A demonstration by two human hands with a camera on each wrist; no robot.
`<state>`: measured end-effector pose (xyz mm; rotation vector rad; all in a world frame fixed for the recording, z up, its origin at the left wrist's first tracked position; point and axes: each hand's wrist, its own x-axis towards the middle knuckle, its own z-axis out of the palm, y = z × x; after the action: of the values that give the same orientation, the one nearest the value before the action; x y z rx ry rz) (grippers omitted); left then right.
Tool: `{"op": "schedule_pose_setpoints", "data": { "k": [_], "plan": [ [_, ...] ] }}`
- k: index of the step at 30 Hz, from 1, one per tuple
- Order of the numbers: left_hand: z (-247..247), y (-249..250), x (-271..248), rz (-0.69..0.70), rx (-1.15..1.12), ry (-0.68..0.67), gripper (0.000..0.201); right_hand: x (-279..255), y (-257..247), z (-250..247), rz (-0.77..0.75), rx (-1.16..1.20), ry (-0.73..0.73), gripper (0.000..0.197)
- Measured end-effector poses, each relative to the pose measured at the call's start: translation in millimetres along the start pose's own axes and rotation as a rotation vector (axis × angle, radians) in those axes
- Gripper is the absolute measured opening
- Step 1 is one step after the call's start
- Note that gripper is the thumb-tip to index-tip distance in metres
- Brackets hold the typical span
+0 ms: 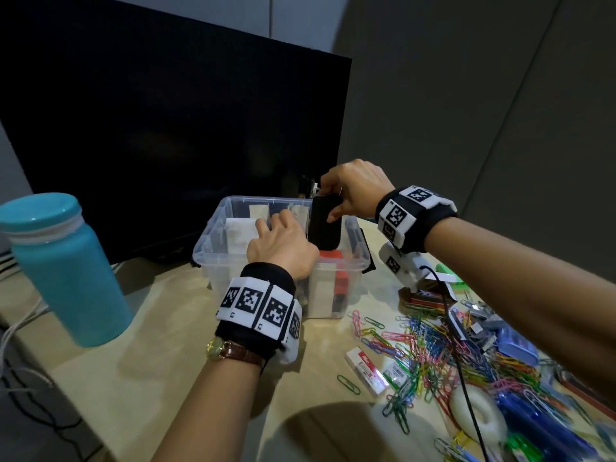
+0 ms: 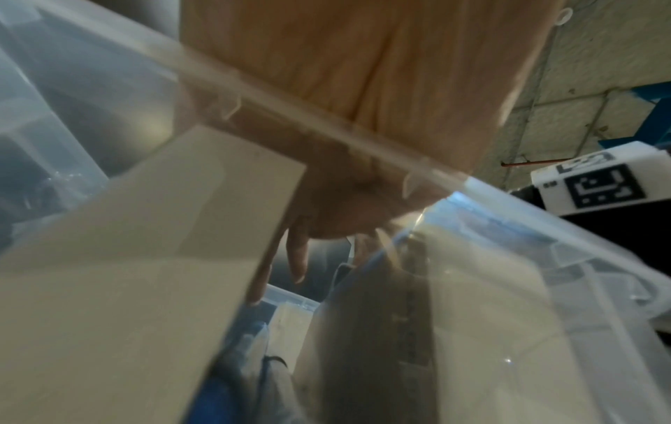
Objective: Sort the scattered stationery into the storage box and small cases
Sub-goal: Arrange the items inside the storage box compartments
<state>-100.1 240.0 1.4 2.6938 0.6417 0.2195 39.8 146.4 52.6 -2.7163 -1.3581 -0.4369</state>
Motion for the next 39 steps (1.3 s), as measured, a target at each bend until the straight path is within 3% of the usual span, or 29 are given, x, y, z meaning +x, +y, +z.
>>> {"op": "schedule_pose_setpoints", "data": {
  "k": [6,9,12,17,25,32,39],
  "plan": [
    [1.6,-0.4,1.3,-0.009,0.023,0.072,0.057,-10.5,1.2,-10.1,-0.095,0.078,0.080,0.031],
    [6.7,-2.8,1.1,0.038,0.015,0.254,0.061,-18.6,2.0,-23.8,-0.141,0.121,0.169,0.026],
    [8.3,-3.5,0.0,0.100,-0.162,0.467,0.058,-23.8,3.2,-43.8,-0.143,0.243,0.214,0.027],
    [11.9,7.1,-9.3,0.074,-0.343,0.663,0.067,-24.2,-6.1,-66.1,0.002,0.407,0.185,0.023],
    [-0.2,31.5,-14.8,-0.049,-0.396,0.607,0.065,-24.7,-40.2,-85.4,0.038,0.269,0.229,0.018],
    [-12.4,26.6,-15.3,-0.059,-0.465,0.613,0.071,-39.1,-53.9,-96.0,-0.031,0.240,0.320,0.015],
    [-17.1,22.5,-12.7,-0.008,-0.465,0.635,0.055,-41.5,-62.1,-98.7,-0.075,0.178,0.348,0.014]
  ]
}}
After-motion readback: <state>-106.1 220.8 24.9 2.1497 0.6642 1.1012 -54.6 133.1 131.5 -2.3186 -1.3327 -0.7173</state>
